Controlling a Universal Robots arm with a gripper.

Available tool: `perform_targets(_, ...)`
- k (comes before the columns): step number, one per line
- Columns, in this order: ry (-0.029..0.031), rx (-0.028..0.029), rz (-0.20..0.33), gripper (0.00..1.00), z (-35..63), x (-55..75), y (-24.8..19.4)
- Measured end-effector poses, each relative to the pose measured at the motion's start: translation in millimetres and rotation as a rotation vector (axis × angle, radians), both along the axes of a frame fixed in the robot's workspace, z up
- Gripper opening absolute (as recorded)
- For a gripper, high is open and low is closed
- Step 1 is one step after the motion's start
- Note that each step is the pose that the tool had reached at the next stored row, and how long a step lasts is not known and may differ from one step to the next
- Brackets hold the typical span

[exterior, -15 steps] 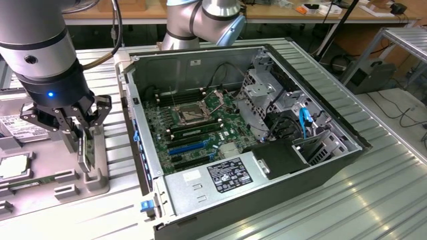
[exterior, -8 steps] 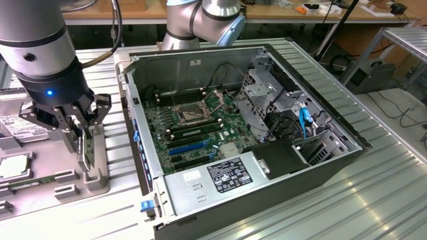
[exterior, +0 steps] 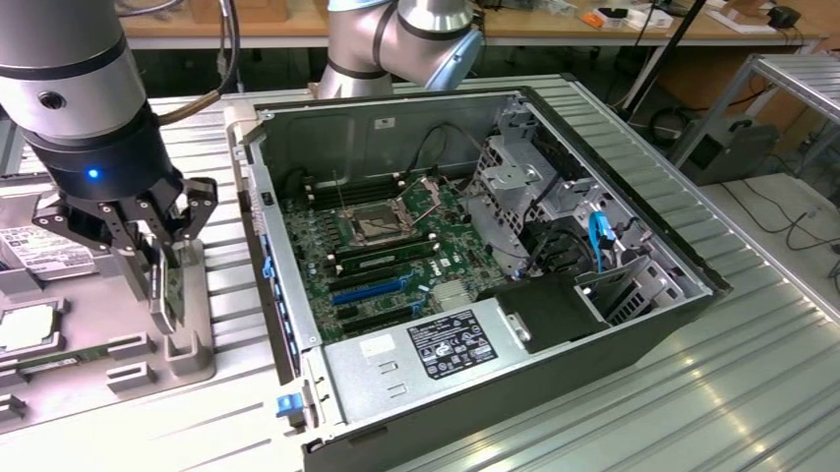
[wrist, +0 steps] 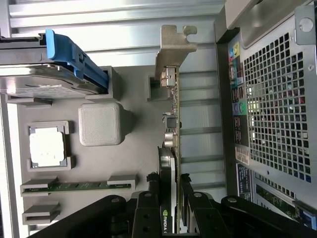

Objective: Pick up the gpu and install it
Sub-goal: 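Pick up the gpu and move the gpu toward the slot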

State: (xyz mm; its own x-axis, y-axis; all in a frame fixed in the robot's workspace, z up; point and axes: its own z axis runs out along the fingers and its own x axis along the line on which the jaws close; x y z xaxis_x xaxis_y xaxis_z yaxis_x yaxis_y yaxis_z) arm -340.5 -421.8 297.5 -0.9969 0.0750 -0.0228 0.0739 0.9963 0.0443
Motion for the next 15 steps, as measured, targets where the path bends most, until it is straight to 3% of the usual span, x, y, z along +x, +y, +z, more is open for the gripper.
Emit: perform_targets(15,0.0001,-0.0001,0.000,0.27,18.2,0.0,0.0)
